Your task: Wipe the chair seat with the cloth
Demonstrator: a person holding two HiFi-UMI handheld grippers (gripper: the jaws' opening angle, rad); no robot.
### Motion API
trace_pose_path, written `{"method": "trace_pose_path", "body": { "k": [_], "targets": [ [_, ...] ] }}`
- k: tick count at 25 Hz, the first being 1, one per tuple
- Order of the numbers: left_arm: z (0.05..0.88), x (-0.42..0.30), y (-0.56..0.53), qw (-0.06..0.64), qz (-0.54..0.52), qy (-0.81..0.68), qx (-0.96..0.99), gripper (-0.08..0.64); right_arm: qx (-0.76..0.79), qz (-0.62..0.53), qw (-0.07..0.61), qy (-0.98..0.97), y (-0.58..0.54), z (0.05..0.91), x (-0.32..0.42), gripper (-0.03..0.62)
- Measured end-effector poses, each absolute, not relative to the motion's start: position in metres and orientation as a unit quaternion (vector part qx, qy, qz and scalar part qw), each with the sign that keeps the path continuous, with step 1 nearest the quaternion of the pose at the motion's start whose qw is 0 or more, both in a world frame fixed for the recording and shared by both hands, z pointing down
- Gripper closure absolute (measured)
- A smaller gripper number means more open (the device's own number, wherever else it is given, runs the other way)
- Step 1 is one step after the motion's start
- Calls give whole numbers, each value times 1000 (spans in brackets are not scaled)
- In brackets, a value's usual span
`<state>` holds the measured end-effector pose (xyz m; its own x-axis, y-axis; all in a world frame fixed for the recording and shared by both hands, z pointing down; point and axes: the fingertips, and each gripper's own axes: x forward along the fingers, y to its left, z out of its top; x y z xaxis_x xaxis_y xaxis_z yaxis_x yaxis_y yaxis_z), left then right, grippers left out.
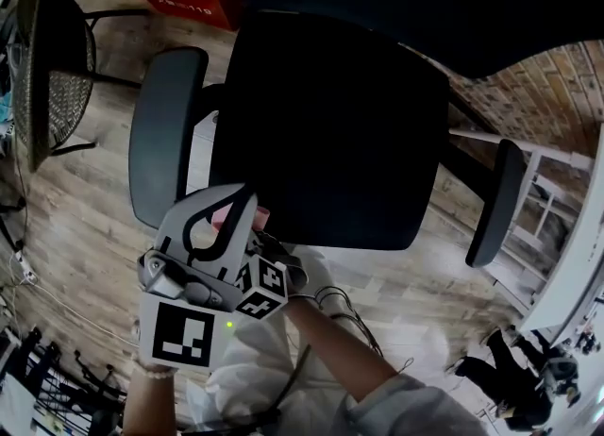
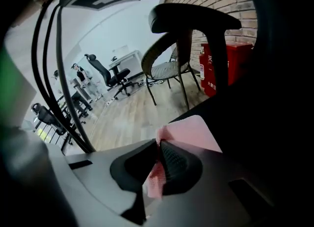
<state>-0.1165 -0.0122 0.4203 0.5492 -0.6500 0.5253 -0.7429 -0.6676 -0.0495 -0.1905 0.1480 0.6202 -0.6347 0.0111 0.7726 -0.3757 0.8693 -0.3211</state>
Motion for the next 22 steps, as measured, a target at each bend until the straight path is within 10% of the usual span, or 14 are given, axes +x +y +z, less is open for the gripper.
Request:
{"method": "trace_pose_path", "body": {
  "k": [22],
  "targets": [
    [175, -33, -31, -43, 210, -435, 875, 541, 386, 193, 309, -848, 19, 357, 52, 543]
  ]
}}
